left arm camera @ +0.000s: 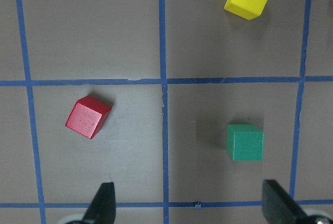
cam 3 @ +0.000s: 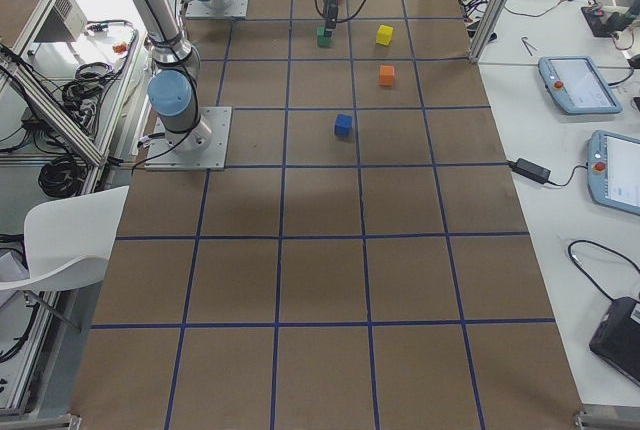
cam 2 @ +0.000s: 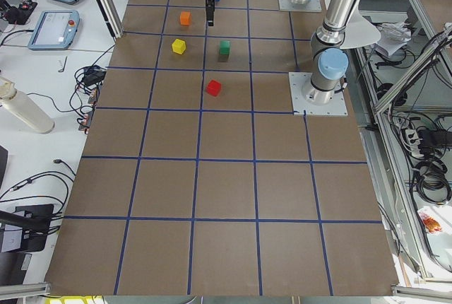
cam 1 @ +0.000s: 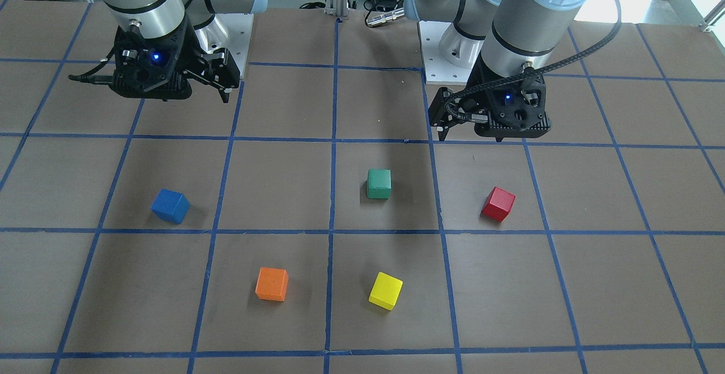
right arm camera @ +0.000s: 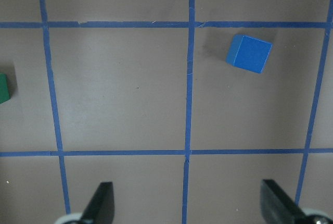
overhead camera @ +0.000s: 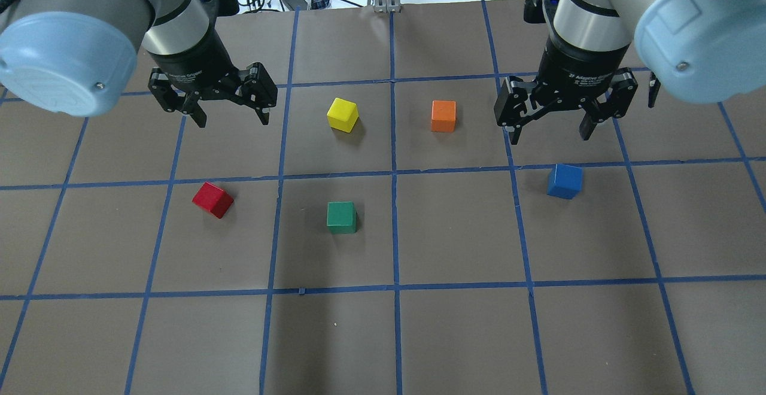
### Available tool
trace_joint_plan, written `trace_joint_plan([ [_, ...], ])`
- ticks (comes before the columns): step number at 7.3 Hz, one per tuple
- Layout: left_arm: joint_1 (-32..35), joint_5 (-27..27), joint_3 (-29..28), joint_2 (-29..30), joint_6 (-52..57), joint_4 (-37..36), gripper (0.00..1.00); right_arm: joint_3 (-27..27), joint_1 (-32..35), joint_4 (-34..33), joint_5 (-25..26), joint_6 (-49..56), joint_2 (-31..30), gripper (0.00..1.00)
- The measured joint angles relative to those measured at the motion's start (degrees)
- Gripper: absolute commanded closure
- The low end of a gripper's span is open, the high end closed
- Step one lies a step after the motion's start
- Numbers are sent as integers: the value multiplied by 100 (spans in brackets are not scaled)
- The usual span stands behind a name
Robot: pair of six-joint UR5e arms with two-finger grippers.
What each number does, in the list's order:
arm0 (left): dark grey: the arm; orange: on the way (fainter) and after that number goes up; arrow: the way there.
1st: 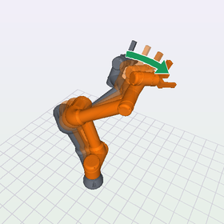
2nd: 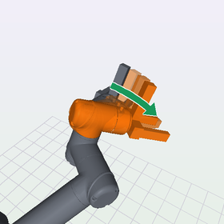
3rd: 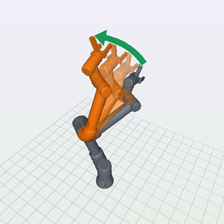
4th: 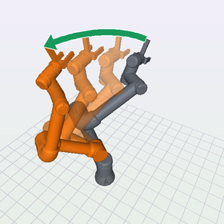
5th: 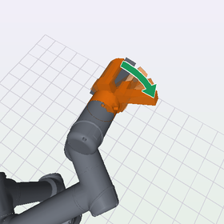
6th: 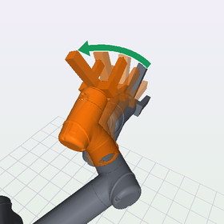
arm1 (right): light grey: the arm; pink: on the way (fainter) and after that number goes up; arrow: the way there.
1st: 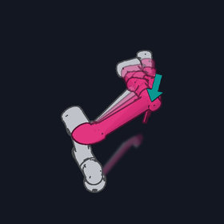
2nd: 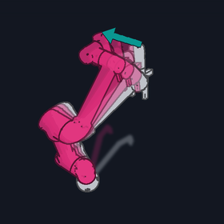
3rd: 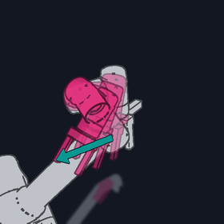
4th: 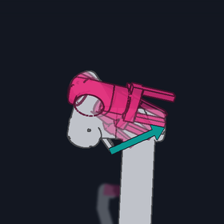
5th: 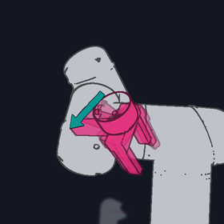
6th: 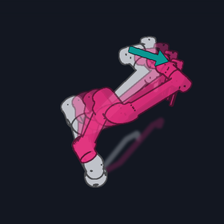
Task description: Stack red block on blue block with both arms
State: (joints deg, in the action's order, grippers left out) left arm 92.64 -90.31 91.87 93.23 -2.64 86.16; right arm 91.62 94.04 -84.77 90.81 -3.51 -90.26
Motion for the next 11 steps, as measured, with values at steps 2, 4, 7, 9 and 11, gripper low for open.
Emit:
trace_joint_plan([
  [2,-1,-7,78,-56,8,-10,0,-3,0,-11,-5,0,0,0],
  [4,-8,-11,95,-71,7,-13,0,-4,0,-22,-6,-2,1,0],
  [7,-8,-13,113,-50,8,-7,0,0,0,-53,-2,-5,15,0],
  [9,-1,-13,119,-22,9,4,0,-1,0,-70,4,-3,50,0],
  [11,0,-13,121,1,9,3,0,0,0,-70,7,-8,74,0],
])
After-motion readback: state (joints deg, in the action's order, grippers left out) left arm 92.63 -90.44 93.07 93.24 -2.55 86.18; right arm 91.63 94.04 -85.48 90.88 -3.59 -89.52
